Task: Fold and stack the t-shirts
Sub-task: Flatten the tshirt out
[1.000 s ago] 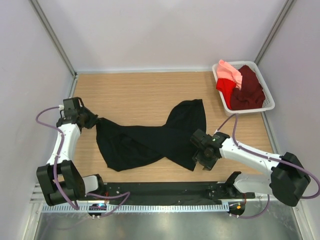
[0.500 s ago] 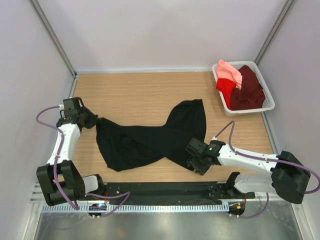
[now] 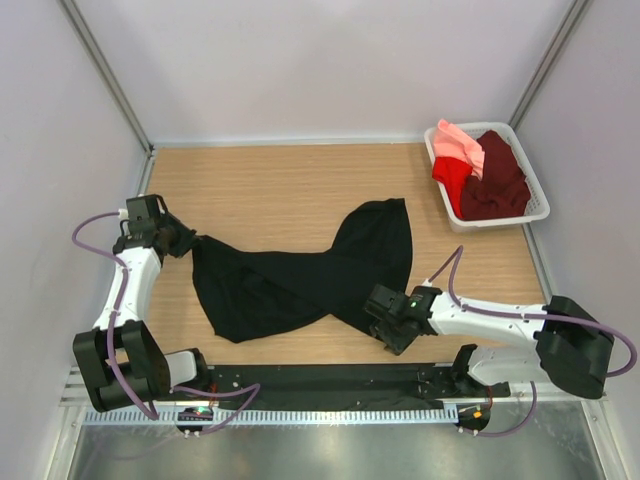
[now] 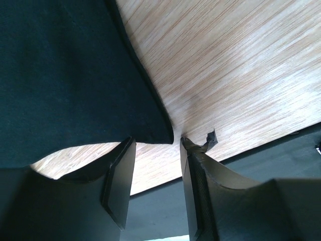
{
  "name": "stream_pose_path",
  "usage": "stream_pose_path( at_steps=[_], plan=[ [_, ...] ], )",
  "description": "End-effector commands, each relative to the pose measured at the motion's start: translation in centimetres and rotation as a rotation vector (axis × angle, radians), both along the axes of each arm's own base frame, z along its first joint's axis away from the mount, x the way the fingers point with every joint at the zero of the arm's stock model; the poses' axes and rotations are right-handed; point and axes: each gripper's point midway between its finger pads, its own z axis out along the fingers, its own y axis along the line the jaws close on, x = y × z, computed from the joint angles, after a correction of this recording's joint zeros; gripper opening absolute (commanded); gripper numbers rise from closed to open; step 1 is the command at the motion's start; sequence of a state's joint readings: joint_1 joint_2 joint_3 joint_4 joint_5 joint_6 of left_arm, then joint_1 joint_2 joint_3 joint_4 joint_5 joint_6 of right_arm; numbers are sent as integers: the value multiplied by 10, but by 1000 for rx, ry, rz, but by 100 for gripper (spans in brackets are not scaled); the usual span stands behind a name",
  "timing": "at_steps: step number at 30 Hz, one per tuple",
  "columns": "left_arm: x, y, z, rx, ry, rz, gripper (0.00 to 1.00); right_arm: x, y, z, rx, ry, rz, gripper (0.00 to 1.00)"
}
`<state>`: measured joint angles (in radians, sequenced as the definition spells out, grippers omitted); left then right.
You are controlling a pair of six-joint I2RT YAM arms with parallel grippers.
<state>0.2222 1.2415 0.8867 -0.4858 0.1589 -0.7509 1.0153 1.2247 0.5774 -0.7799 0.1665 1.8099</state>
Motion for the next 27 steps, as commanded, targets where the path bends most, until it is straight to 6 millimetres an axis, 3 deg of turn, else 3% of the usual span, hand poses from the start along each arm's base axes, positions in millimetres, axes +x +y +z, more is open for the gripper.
stream_pose_path(
  at_steps=[1, 14, 18, 21, 24, 26, 27],
  plan=[
    [4, 1, 11, 8, -51, -15, 0, 9, -22, -12, -82, -70, -61, 47],
    [2, 2, 10, 15, -48, -10, 0, 15, -30, -9, -100, -105, -134, 48],
    [2, 2, 11, 15, -49, -10, 0, 13, -32, -12, -121, -88, -147, 44],
    [3, 2, 12, 17, -54, -11, 0, 10, -38, -14, -144, -76, -159, 35],
    [3, 2, 13, 15, -55, -10, 0, 10, -44, -12, -156, -90, -172, 20],
    [4, 2, 12, 10, -55, -3, 0, 13, -49, -8, -162, -114, -182, 1],
    [4, 1, 12, 5, -57, 0, 0, 15, -50, -7, -161, -129, -188, 1]
  ],
)
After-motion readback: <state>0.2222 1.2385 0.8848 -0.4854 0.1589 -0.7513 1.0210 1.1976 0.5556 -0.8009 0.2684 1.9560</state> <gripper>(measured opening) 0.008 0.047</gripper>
